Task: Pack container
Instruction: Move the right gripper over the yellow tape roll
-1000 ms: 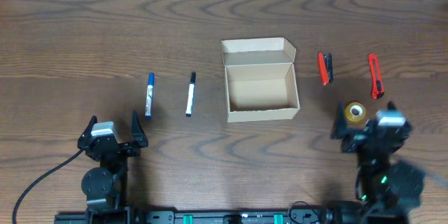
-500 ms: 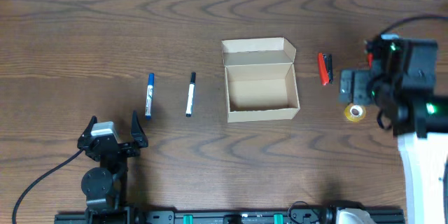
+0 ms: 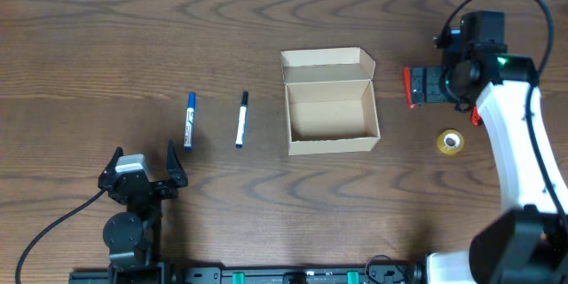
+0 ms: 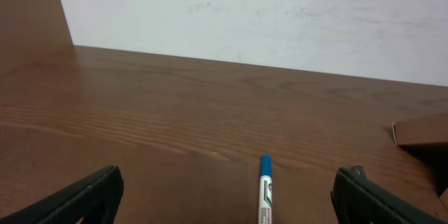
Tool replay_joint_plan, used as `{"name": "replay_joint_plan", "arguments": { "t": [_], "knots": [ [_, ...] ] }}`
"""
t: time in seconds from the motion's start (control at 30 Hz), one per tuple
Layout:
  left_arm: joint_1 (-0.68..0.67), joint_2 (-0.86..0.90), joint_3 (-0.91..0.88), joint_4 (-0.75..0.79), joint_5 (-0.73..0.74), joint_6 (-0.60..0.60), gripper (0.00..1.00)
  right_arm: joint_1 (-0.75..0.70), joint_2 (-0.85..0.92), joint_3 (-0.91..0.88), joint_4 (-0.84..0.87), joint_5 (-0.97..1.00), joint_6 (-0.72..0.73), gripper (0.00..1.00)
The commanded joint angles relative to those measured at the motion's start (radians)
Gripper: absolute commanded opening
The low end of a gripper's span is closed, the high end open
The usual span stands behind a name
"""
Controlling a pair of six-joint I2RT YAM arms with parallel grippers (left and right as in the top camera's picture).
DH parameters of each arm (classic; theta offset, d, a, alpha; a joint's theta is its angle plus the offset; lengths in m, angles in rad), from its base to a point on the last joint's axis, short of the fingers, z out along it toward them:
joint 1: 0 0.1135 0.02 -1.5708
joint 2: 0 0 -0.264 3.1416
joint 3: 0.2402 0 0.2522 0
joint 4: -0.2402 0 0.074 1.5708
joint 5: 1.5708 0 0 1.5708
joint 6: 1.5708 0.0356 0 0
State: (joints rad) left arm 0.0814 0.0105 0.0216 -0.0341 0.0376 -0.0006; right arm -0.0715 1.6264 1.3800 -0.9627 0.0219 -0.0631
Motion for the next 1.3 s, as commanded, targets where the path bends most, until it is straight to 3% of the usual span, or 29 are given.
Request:
{"name": "replay_joint_plan", "arguments": {
  "t": [0.0, 0.2, 0.43, 0.8, 1.27],
  "knots": [
    [-0.003, -0.007, -0.017, -0.043, -0.019, 0.000, 0.95, -0.023, 0.036, 0.031, -0.002, -0.039, -0.018, 0.99],
    [-0.003, -0.007, -0.017, -0.043, -0.019, 0.000, 0.95, -0.128, 0.040, 0.031, -0.014, 0.058, 0.154, 0.99],
    [-0.003, -0.007, -0.017, -0.043, -0.019, 0.000, 0.95, -0.210, 0.040, 0.031, -0.094, -0.027, 0.171, 0.99],
    [-0.003, -0.007, -0.017, -0.043, -0.019, 0.000, 0.95, -0.183, 0.044, 0.020, -0.176, -0.105, 0.106, 0.99],
    [-0.003, -0.007, -0.017, -0.043, -0.019, 0.000, 0.95, -0.183, 0.045, -0.129, -0.107, -0.089, 0.081, 0.99]
  ]
}}
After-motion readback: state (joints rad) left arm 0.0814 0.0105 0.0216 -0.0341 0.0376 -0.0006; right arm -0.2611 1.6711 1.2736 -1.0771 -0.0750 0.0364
